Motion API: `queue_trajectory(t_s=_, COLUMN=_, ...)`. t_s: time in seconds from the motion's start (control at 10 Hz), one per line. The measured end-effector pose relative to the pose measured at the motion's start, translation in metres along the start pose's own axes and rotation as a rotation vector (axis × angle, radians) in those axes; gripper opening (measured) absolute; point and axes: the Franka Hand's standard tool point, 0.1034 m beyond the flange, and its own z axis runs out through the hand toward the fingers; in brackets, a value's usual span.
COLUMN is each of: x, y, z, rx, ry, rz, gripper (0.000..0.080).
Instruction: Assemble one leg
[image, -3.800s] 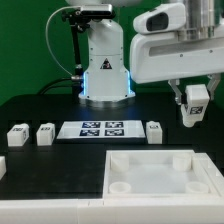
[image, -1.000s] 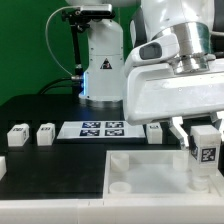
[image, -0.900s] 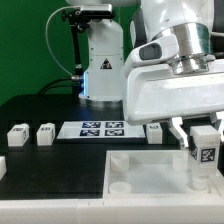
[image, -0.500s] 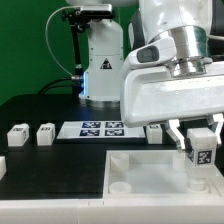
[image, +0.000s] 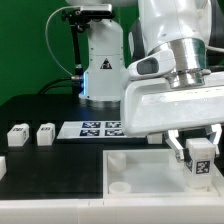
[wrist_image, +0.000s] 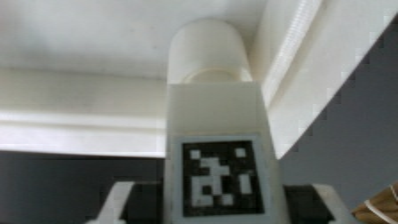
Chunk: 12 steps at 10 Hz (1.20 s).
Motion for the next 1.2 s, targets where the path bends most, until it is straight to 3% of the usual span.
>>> queue_trajectory(t_s=0.2, x=0.0002, y=0.0001, z=0.0002, rx=-0.002, ry=0.014, rz=-0.001, gripper=0.0291)
queue_trajectory(t_s=0.4, x=0.0001, y=0.0002, z=0.0002, rx=-0.002, ry=0.013, rz=0.0, gripper=0.0531)
queue_trajectory(t_s=0.5, x=0.0001, y=0.0002, z=0.0002, rx=-0.002, ry=0.013, rz=0.0, gripper=0.0612)
queue_trajectory(t_s=1.2, x=0.0043, y=0.0011, z=-0.0018, rx=0.003, ry=-0.025, rz=0.002, gripper=0.0649)
